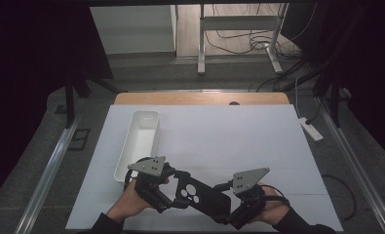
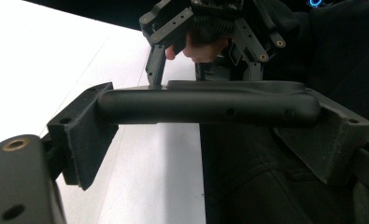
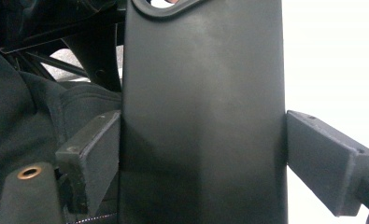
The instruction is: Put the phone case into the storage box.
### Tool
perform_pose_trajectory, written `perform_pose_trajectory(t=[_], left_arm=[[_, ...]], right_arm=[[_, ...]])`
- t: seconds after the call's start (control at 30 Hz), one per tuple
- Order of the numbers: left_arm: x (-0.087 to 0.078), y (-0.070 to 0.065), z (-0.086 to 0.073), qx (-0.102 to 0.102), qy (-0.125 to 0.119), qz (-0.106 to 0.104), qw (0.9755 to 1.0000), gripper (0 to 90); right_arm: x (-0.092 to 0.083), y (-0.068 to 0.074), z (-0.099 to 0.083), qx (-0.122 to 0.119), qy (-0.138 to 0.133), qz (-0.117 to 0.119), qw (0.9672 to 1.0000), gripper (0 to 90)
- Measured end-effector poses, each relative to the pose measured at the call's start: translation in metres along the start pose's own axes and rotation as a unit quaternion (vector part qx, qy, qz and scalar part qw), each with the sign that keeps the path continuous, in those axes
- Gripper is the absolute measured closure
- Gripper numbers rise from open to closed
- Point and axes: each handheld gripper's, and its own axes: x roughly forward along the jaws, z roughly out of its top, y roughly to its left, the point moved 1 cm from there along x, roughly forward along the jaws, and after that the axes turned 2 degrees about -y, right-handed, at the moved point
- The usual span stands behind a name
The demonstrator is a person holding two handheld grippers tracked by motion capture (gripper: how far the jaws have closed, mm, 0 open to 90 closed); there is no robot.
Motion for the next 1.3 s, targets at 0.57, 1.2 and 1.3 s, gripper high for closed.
perform_pose_trajectory(t=[0.57,1.2,1.3], left_arm=[[-0.001,0.003,0.001,-0.019,0.000,0.004,0.9998,15.4],[-0.006,0.006,0.006,-0.038,0.033,0.075,0.9959,15.3],[-0.007,0.007,0.008,-0.041,0.038,0.087,0.9947,15.3]], right_arm=[[0.002,-0.004,0.000,0.003,-0.002,-0.002,1.0000,13.1],[0.000,-0.010,-0.004,0.007,0.001,-0.096,0.9953,0.0],[-0.002,-0.011,-0.005,0.010,0.008,-0.112,0.9936,0.0]])
